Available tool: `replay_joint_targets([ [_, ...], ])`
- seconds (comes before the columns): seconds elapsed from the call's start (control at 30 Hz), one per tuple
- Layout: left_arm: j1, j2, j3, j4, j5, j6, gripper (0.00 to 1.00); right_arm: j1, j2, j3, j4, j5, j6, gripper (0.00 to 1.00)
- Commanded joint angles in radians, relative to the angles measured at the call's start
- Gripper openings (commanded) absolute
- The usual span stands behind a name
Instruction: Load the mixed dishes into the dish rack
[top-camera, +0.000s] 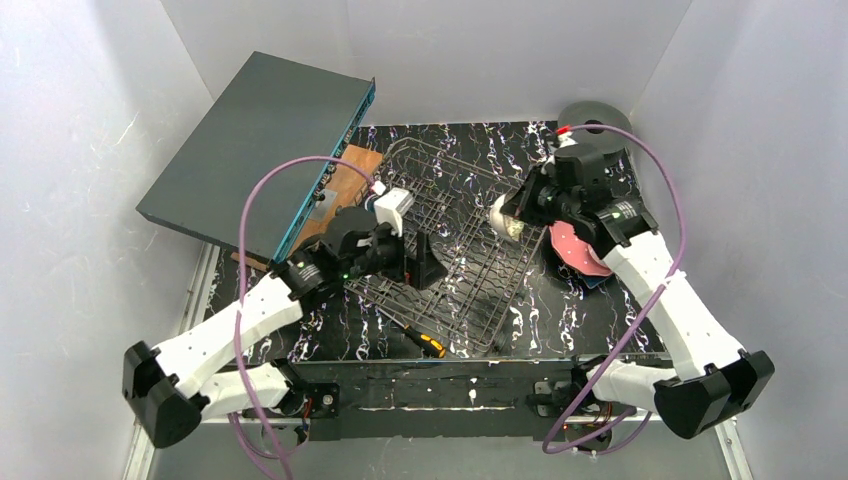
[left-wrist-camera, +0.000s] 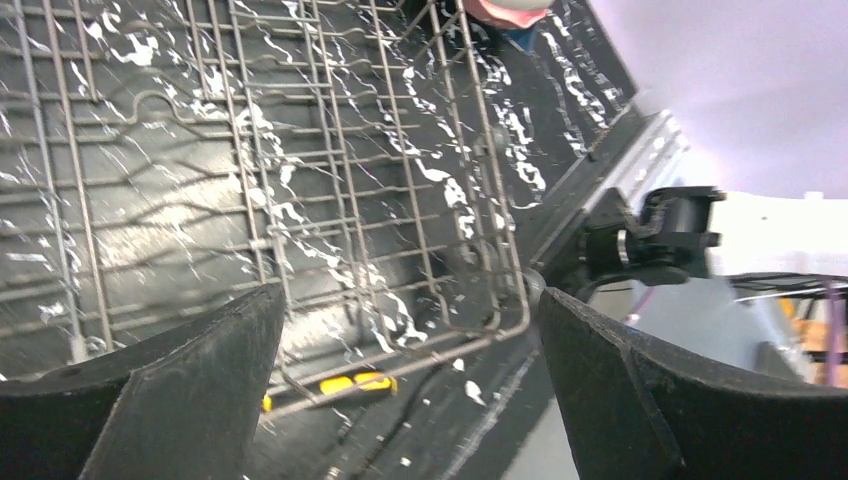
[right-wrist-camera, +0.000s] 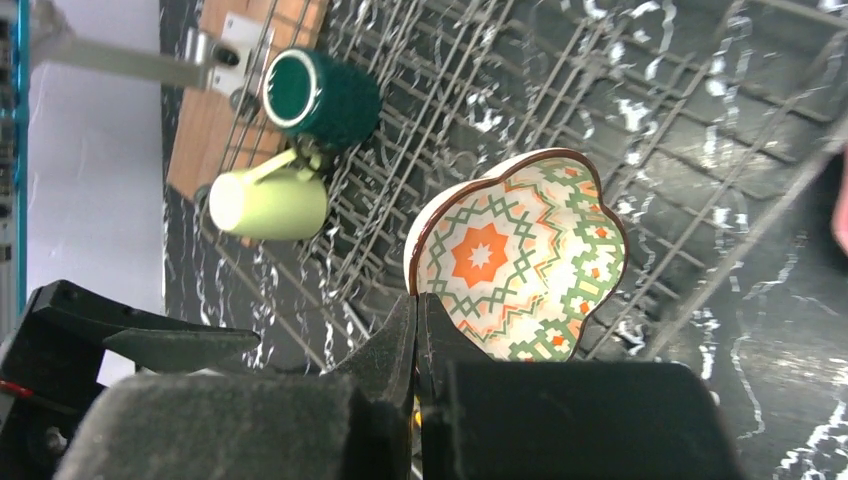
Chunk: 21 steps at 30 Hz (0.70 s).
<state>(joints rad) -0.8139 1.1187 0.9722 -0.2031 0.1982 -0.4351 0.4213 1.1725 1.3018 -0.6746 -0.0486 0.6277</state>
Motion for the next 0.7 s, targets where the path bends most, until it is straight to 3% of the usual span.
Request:
replay_joint_targets([
  [0.0,-0.002,-0.147,-0.059,-0.007,-0.019,-0.223,0.97,0.084,0.024,0.014,0.112,-0.031,0.047,0.01],
  [0.33,-0.004,-0.415,-0.195,-0.168,-0.092,-0.39,0.97,0.239,-0.017,-0.203,0.301,-0.075,0.136,0.01],
  [0.67,-0.005,-0.409,-0.243,-0.166,-0.044,-0.442,0.96,0.367,-0.061,-0.444,0.476,-0.133,0.205,0.01],
])
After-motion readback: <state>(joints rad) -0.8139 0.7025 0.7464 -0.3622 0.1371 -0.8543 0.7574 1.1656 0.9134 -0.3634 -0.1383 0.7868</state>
